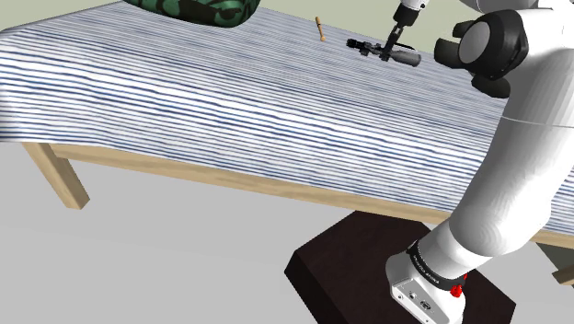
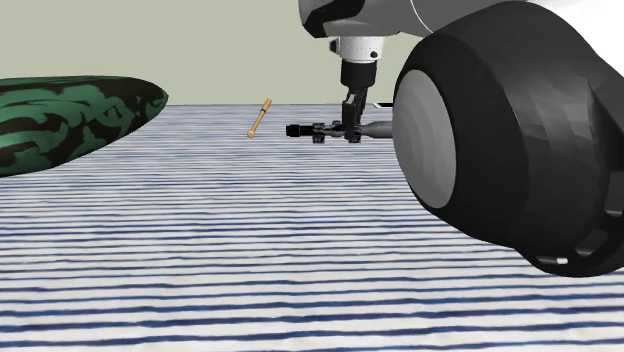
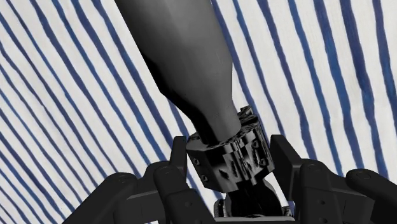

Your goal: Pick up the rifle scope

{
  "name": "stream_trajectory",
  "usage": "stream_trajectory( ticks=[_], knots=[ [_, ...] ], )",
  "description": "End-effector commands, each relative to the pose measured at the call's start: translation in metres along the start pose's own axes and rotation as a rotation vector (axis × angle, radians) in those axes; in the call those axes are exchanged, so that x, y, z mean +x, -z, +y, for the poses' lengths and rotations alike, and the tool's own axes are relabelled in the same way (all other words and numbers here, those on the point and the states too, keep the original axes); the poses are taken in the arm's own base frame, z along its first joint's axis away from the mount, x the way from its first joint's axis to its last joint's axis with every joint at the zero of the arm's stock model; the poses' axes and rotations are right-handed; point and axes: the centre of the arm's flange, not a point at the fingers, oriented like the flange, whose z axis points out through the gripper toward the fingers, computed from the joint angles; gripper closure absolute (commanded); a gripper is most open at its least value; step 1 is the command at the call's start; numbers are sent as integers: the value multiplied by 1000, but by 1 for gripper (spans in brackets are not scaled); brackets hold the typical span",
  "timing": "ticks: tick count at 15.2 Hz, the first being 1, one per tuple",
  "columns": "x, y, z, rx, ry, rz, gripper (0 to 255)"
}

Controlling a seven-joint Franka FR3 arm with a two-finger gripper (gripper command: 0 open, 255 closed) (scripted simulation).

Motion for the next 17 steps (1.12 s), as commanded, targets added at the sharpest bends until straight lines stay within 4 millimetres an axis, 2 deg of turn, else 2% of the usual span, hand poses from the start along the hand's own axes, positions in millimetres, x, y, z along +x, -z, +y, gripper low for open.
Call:
stream_trajectory(
  ticks=[1, 15, 17],
  knots=[
    [0, 5, 1, 0, 0, 0, 255],
    [5, 78, 11, 0, 0, 0, 255],
    [5, 79, 11, 0, 0, 0, 255]
  ],
)
